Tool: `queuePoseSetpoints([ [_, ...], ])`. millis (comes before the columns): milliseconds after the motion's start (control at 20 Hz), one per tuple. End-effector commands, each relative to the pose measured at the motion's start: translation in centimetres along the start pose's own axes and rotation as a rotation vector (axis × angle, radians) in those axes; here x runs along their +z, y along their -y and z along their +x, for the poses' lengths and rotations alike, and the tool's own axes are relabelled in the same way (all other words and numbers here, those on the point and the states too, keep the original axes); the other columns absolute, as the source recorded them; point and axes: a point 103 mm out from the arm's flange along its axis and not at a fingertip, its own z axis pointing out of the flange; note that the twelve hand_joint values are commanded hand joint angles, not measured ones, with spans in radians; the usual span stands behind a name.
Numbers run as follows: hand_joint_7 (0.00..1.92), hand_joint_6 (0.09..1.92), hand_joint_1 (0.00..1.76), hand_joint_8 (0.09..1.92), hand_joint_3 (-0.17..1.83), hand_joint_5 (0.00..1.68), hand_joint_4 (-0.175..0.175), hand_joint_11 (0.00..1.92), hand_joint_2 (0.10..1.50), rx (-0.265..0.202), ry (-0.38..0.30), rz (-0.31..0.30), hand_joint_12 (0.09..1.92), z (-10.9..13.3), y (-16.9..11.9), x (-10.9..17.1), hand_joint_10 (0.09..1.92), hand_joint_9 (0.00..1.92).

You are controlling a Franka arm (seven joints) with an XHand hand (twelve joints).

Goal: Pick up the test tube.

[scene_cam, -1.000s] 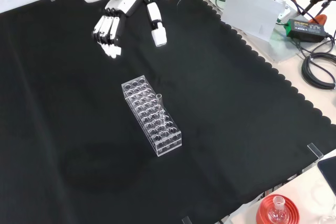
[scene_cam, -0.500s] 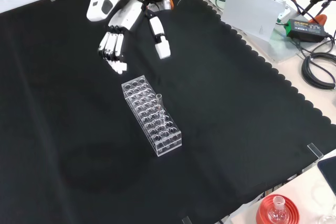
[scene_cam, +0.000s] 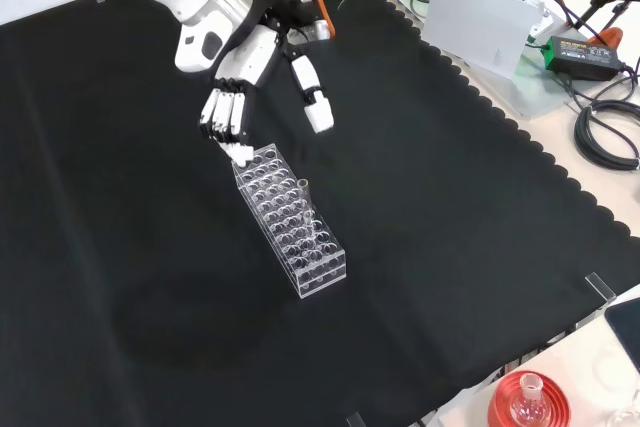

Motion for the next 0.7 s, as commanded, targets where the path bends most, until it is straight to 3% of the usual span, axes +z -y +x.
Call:
queuePoseSetpoints([
  [50,0.25,0.21,1.02,0.89,0.63,0.43,0.003,0.0,0.61,0.006,-0.008,0.019,1.55,-0.3,-1.1,1.7,0.97,0.26],
  [700,0.3,0.26,1.03,0.88,0.68,0.43,-0.004,0.0,0.6,0.023,-0.038,0.043,1.56,-2.0,-2.5,4.3,0.95,0.29],
])
